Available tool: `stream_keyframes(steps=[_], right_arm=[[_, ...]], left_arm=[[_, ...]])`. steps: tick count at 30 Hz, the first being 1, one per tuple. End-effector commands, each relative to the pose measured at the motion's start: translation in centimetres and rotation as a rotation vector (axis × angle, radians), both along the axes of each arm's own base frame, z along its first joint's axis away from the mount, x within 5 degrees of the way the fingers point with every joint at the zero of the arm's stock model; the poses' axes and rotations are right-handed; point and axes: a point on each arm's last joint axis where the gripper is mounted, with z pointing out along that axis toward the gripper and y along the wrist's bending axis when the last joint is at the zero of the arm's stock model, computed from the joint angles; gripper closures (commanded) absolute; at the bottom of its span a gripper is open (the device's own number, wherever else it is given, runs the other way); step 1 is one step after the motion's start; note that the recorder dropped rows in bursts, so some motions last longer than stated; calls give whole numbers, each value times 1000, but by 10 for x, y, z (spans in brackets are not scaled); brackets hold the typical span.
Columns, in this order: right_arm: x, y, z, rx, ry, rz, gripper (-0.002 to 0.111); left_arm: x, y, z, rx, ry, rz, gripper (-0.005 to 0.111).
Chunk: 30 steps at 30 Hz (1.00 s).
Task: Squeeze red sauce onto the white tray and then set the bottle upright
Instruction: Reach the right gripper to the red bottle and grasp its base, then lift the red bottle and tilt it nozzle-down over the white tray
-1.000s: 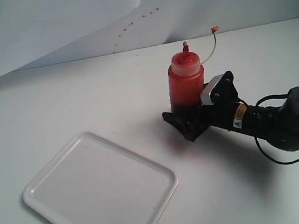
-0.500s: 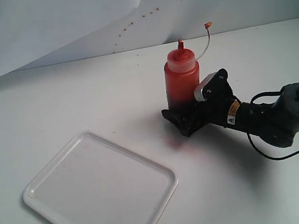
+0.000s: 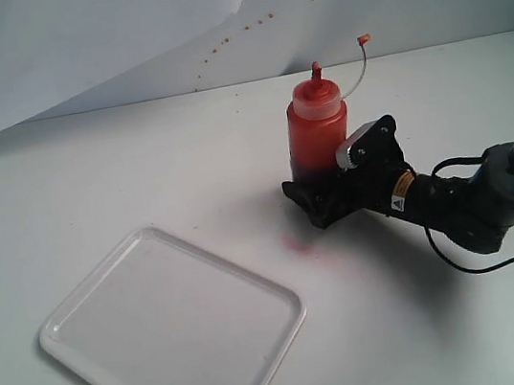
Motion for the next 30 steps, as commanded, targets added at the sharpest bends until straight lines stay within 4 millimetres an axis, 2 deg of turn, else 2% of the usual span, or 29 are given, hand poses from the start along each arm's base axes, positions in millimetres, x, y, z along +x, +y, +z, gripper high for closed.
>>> stream_keyframes(steps=[1, 4, 8, 9, 12, 17, 19, 25, 30], right_arm=[[0, 1, 1, -4, -5, 12, 23], [0, 1, -2, -23, 15, 8, 38], [-1, 1, -5, -53, 40, 20, 74], [-2, 1, -6, -63, 46, 30, 87], [-3, 2, -7, -72, 46, 51, 108], [-4, 4, -1, -86, 25, 85, 108], [-4, 6, 7, -109, -1, 125, 108], [-4, 10, 49, -176, -102, 204, 108], [-13, 11, 86, -195, -191, 249, 108]], left_arm=[[0, 0, -1, -10, 1, -4, 107], [0, 0, -1, -10, 1, -4, 107], [0, 0, -1, -10, 1, -4, 107], [0, 0, -1, -10, 1, -4, 107], [0, 0, -1, -10, 1, -4, 107], [0, 0, -1, -8, 1, -4, 107], [0, 0, -1, -8, 1, -4, 107], [0, 0, 3, 50, -40, -1, 107], [0, 0, 5, 50, -64, -2, 107]])
